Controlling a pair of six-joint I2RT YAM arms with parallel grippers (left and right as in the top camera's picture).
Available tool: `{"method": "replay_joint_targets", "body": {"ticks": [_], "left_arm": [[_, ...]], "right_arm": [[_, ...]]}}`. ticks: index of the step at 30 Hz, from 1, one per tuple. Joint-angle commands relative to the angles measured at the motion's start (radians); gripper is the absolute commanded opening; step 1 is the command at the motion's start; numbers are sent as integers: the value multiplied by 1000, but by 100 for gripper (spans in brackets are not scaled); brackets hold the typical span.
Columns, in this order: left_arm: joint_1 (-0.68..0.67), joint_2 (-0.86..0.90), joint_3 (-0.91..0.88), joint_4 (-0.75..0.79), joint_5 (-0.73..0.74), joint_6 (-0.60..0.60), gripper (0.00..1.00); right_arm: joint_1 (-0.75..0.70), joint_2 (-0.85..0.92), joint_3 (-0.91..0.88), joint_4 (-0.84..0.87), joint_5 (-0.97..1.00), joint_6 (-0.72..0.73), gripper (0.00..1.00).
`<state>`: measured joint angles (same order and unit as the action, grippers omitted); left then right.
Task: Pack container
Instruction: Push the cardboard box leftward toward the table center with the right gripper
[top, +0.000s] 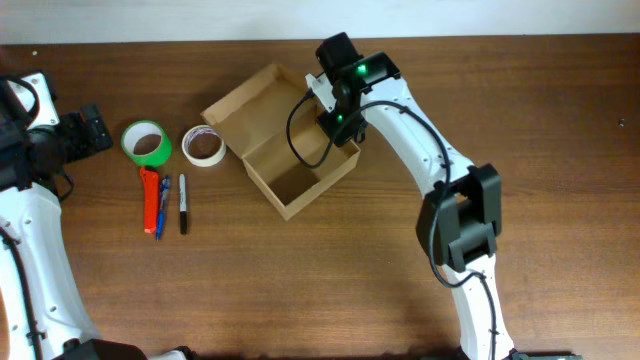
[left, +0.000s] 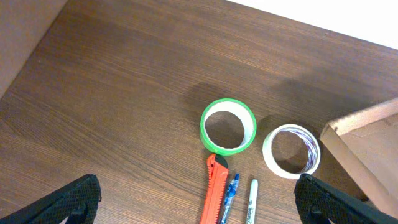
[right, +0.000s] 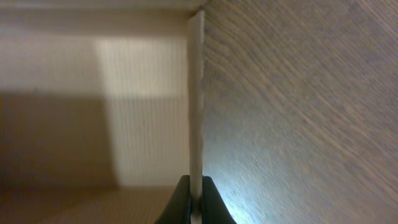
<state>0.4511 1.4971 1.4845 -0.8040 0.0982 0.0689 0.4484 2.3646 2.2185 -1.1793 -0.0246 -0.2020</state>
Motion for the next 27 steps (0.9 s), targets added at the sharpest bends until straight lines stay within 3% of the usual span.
{"method": "replay_joint_targets", "body": {"ticks": [1, 17, 20, 25, 27], "left_arm": [[3, 3, 23, 2, 11, 16, 100], [3, 3, 23, 2, 11, 16, 100], [3, 3, 23, 2, 11, 16, 100], [3, 3, 23, 2, 11, 15, 100], [3, 3, 23, 2, 11, 16, 100]], "right_arm": [[-24, 16, -8, 26, -23, 54, 4], [-96, 16, -8, 65, -27, 102, 4], [-89, 16, -8, 61, -27, 102, 15], [-82, 16, -8, 54, -28, 103, 47], [-81, 5, -7, 37, -28, 104, 55]]}}
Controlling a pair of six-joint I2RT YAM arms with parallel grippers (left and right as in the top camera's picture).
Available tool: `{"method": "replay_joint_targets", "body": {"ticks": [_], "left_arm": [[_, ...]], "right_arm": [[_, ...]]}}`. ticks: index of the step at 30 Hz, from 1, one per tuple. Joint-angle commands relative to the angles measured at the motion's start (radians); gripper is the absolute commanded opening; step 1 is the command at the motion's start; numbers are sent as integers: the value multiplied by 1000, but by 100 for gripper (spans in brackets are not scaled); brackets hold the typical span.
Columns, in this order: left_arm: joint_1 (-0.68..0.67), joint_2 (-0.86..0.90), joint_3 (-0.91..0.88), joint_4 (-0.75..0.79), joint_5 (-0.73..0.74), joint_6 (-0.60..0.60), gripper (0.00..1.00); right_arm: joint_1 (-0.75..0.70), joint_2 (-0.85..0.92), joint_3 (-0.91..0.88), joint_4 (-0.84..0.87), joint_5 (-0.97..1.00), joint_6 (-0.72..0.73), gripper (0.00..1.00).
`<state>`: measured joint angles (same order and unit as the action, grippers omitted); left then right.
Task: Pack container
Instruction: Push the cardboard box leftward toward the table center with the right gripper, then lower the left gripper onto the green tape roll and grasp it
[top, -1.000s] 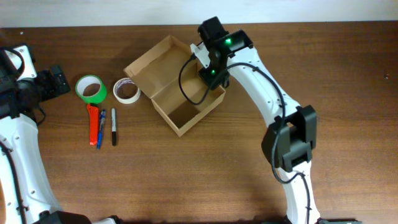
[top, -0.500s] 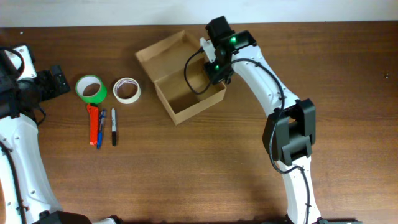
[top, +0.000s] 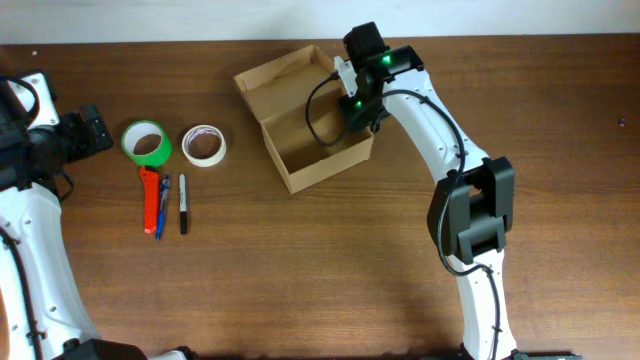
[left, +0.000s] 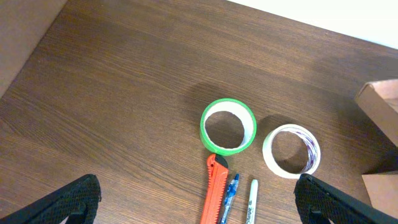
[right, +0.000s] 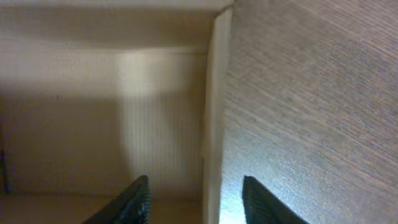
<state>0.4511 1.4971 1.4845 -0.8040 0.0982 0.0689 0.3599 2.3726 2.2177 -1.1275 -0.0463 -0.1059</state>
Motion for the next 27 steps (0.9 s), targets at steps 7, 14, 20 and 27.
{"method": "replay_joint_targets", "body": {"ticks": [7, 14, 20, 27], "left_arm": [[3, 3, 23, 2, 11, 16, 100], [3, 3, 23, 2, 11, 16, 100], [3, 3, 23, 3, 121, -16, 100], [-19, 6, 23, 17, 554, -24, 100]], "right_arm": [[4, -115, 122, -85, -5, 6, 70], [4, -215, 425, -230, 98, 10, 81], [-49, -251, 626, -343, 208, 95, 91], [-309, -265, 647, -486, 178, 187, 99]]}}
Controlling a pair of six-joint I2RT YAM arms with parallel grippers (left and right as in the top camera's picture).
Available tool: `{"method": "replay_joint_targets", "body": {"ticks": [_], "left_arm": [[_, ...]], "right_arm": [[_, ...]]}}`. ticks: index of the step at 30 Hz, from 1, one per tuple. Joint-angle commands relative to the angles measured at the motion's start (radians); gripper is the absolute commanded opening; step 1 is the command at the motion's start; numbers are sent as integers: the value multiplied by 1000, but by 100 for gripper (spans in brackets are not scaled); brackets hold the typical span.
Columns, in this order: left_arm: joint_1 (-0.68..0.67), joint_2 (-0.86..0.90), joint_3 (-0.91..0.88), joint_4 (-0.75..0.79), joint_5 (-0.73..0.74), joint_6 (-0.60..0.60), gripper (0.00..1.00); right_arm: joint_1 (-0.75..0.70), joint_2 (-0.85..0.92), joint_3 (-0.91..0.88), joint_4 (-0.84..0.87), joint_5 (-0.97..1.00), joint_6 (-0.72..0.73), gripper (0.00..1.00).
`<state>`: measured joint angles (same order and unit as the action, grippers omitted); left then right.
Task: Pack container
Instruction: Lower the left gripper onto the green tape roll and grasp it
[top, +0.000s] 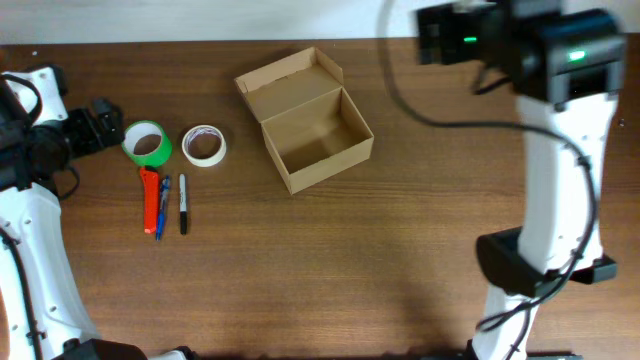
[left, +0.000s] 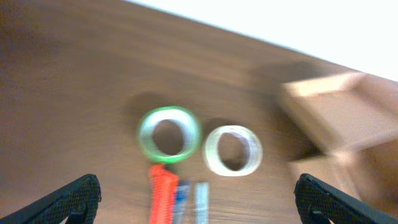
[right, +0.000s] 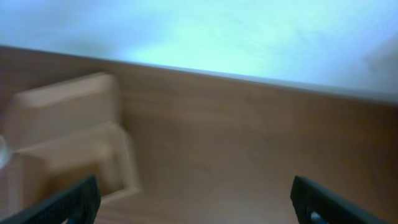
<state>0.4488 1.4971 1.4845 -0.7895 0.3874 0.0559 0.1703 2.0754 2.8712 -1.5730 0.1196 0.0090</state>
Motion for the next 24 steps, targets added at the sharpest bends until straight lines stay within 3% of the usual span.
{"method": "replay_joint_targets", "body": {"ticks": [1, 5, 11, 14, 19, 24], "left_arm": [[-28, 6, 23, 2, 291, -10, 100], [-120, 10, 23, 2, 258, -11, 100], [-262, 16, 23, -27, -72, -72, 100], [-291, 38, 23, -76, -182, -97, 100], [-305, 145, 23, -214, -231, -95, 77], [-304, 239, 34, -264, -242, -58, 76]], "right_arm": [[-163, 35, -8, -57, -5, 82, 99], [-362, 42, -8, -70, -87, 111, 99], [-605, 43, -8, -79, -252, 131, 99], [-652, 43, -8, -85, -251, 131, 99], [-670, 43, -8, -89, -247, 131, 99], [-669, 43, -8, -89, -247, 131, 99]]}}
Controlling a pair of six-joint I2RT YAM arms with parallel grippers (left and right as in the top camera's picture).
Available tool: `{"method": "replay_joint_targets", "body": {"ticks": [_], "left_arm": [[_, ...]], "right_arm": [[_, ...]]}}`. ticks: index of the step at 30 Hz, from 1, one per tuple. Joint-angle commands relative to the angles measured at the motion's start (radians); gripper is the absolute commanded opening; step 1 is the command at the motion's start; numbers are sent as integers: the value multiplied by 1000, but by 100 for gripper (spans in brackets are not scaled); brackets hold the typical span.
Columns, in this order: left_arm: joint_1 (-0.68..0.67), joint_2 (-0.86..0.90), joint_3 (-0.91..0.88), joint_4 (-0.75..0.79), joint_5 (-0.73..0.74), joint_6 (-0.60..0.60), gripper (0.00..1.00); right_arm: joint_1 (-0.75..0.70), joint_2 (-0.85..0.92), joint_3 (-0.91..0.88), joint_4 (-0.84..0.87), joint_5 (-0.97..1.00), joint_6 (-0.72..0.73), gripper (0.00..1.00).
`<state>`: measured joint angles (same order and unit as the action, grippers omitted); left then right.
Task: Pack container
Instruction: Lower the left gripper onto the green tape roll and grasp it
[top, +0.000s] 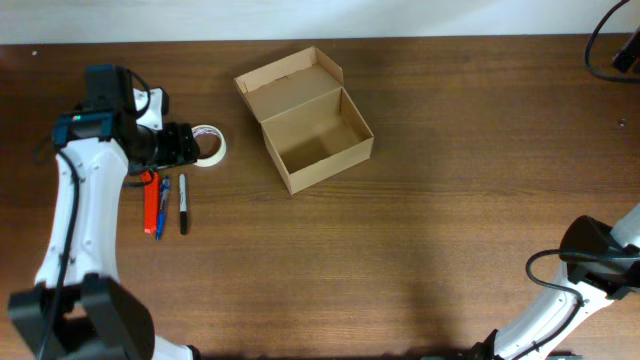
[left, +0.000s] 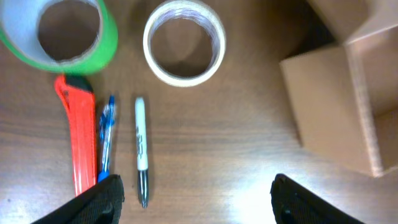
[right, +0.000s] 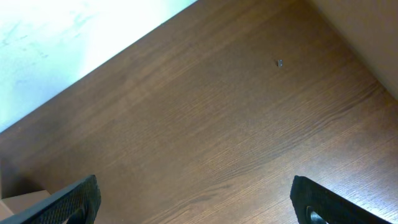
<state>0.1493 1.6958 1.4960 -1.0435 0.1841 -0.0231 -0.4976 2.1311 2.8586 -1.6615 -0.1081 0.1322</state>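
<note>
The open cardboard box (top: 310, 120) stands empty at the table's back centre, lid flap folded back; its corner shows in the left wrist view (left: 348, 93). My left gripper (left: 199, 208) is open, hanging over a white tape roll (left: 185, 42), a green tape roll (left: 59, 31), an orange cutter (left: 78, 140), a blue pen (left: 106, 140) and a black marker (left: 141, 158). In the overhead view my left gripper (top: 185, 145) covers the green roll. My right gripper (right: 199, 208) is open over bare wood, far from the box.
The wooden table (top: 400, 260) ends at a white wall along the back (right: 74, 37). The right arm's base (top: 600, 265) stands at the right edge. The items lie in a row left of the box.
My left gripper has moved from the table's far left to just above the tape rolls, pen and marker, closer to them. My right arm has swung from above the back centre-right to the far right corner.
My right gripper was shut on the box's wall, the box standing askew near the tapes. Then the box stood further right and squarer, with the jaws open around that wall. The right arm then lifted clear, and now the left gripper hangs over the items.
</note>
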Motion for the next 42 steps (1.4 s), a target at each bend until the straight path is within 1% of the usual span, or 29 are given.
{"method": "replay_joint_targets", "body": {"ticks": [1, 3, 6, 7, 10, 14, 18, 24, 26, 27, 30, 37, 39, 42], "left_arm": [[-4, 51, 31, -12, -52, 19, 76], [1, 85, 64, -29, -95, 19, 76], [21, 166, 183, -104, -176, 16, 76], [42, 232, 290, -169, -210, 17, 77], [79, 346, 470, -279, -217, 12, 80], [126, 512, 723, -425, -216, -15, 80], [163, 625, 873, -472, -213, -19, 80], [216, 693, 891, -455, -180, -30, 80], [226, 706, 891, -454, -180, -29, 79], [231, 711, 891, -457, -180, -29, 77], [235, 740, 891, -460, -180, -29, 74], [235, 807, 891, -445, -180, -29, 73], [235, 823, 891, -434, -180, -29, 70], [235, 836, 891, -418, -180, -29, 59]], "right_arm": [[-1, -12, 5, 0, -19, 8, 99], [-1, -12, 5, 0, -19, 8, 99], [-1, -12, 5, 0, -19, 8, 99], [-1, -12, 5, 0, -19, 8, 99], [-1, -12, 5, 0, -19, 8, 99], [-1, -12, 5, 0, -19, 8, 99], [-1, -12, 5, 0, -19, 8, 99], [-1, -12, 5, 0, -19, 8, 99], [-1, -12, 5, 0, -19, 8, 99], [-1, -12, 5, 0, -19, 8, 99], [-1, -12, 5, 0, -19, 8, 99], [-1, -12, 5, 0, -19, 8, 99], [-1, -12, 5, 0, -19, 8, 99], [-1, -12, 5, 0, -19, 8, 99]]}}
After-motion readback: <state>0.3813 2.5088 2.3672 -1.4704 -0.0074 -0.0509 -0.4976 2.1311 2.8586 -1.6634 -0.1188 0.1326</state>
